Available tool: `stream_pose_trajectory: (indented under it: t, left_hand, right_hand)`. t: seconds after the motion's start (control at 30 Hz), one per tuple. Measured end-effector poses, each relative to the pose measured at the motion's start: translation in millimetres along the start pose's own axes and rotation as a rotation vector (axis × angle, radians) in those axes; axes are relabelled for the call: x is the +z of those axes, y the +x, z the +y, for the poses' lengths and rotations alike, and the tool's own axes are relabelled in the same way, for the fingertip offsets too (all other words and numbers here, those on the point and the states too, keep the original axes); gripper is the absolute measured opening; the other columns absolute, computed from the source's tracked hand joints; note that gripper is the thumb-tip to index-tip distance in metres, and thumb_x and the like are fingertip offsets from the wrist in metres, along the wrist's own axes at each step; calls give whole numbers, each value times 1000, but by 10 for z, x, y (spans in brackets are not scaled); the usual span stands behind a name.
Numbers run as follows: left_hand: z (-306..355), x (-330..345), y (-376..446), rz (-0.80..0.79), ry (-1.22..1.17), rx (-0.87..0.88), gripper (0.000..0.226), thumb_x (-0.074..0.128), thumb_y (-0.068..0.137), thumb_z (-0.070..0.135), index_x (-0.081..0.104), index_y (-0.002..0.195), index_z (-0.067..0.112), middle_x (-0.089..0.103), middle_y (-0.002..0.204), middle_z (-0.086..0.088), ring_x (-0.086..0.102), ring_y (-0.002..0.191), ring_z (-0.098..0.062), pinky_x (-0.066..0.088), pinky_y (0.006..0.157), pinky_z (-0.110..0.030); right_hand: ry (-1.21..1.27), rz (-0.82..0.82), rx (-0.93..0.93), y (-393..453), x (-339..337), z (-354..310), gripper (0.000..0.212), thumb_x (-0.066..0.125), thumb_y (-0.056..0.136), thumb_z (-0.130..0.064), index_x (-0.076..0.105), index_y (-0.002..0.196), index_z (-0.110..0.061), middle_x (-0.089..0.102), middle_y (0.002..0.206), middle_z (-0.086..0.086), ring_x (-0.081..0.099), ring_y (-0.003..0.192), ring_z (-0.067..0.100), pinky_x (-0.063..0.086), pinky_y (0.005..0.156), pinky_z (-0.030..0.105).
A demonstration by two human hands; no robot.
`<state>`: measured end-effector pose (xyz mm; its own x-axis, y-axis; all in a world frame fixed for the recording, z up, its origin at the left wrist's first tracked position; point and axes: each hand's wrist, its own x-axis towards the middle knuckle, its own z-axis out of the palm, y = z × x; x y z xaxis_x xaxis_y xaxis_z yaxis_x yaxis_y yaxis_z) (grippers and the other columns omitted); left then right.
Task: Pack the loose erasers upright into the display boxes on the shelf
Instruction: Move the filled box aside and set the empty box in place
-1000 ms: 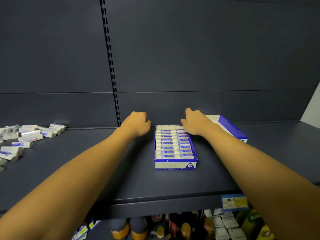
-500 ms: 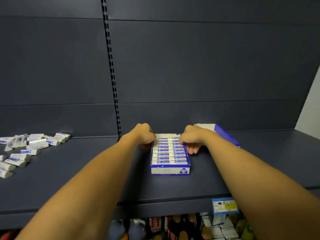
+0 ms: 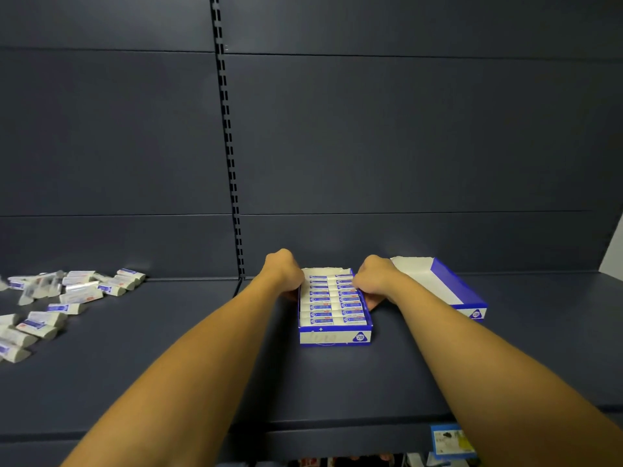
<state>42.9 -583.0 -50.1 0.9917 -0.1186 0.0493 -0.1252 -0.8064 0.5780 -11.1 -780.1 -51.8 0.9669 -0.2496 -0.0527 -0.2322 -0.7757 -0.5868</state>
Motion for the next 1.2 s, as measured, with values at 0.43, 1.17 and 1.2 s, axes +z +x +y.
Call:
stream_pose_trajectory:
  t: [0.43, 1.17, 1.2]
  left_hand:
    - [-128, 190, 322, 129, -244, -55, 24, 63, 99, 23, 72, 100, 0, 72, 101, -13, 68, 86, -25, 57, 75, -32]
    - [-18, 204, 74, 143, -320, -179, 23, 58, 99, 20, 65, 104, -1, 68, 104, -14, 65, 83, -26, 53, 70, -32]
    - [-16, 201, 73, 146, -321, -186, 22, 58, 98, 20, 65, 103, -1, 68, 104, -14, 65, 83, -27, 55, 72, -33]
  right_hand:
    - [44, 120, -36, 339, 226, -16, 24, 62, 99, -28, 62, 110, -6, 68, 116, 11, 62, 88, 15, 48, 68, 24]
    - [144, 109, 7, 216, 268, 58, 29, 63, 98, -30, 61, 113, -6, 69, 117, 10, 63, 82, 15, 40, 51, 19]
    - [141, 110, 9, 220, 274, 56, 28, 63, 98, -30, 61, 113, -6, 69, 117, 10, 62, 81, 14, 39, 50, 19]
